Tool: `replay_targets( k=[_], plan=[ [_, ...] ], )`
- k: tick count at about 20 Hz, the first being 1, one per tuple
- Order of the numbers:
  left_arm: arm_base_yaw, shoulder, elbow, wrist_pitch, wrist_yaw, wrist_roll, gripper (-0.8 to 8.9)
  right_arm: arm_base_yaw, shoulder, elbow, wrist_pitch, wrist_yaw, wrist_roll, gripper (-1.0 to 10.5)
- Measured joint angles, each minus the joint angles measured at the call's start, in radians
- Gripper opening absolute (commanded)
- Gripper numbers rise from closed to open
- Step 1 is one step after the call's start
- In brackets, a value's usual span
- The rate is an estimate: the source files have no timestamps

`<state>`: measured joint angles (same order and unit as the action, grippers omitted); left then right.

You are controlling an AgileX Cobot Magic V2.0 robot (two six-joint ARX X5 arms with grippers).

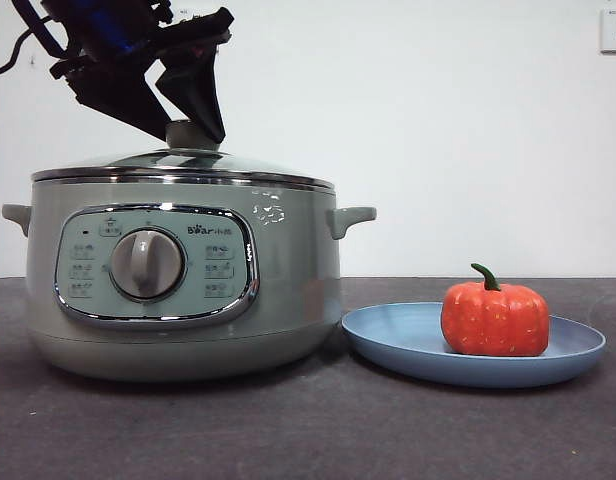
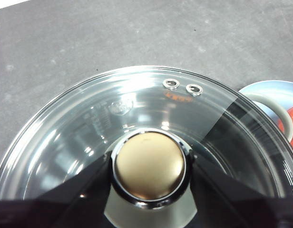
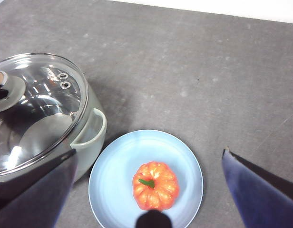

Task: Take the pumpkin out from the steamer,put the pumpkin in the blue plate,close the lid

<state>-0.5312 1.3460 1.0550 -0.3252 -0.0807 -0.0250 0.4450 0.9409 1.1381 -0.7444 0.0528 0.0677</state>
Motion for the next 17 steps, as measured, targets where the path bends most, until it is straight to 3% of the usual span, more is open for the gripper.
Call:
replay_targets(
  k=[7, 9, 11, 12, 13, 17],
  plan=[
    [0.0, -0.158, 0.0, -0.046, -0.014, 0.0, 3.13, 0.0, 0.0, 0.0, -0.002, -0.001, 0.0, 5.0],
    [0.0, -0.217, 0.0, -0.106, -0.013, -0.015, 2.66, 0.0, 0.0, 0.0, -0.002, -0.001, 0.0, 3.3],
    [-0.007, -0.282, 0.0, -0.185, -0.013, -0.022, 0.17, 0.0, 0.0, 0.0, -0.004, -0.001, 0.0, 1.1],
    [-0.011, -0.314, 0.0, -0.216, -0.013, -0.024, -0.05, 0.003, 0.0, 0.0, -0.01, -0.001, 0.0, 0.4],
    [-0.016, -0.35, 0.0, -0.246, -0.014, -0.026, -0.08, 0.01, -0.004, -0.001, -0.014, 0.0, 0.0, -0.1],
    [-0.034, -0.472, -0.005, -0.298, -0.022, -0.029, -0.08, 0.06, -0.101, -0.099, 0.078, 0.002, 0.002, -0.1]
  ],
)
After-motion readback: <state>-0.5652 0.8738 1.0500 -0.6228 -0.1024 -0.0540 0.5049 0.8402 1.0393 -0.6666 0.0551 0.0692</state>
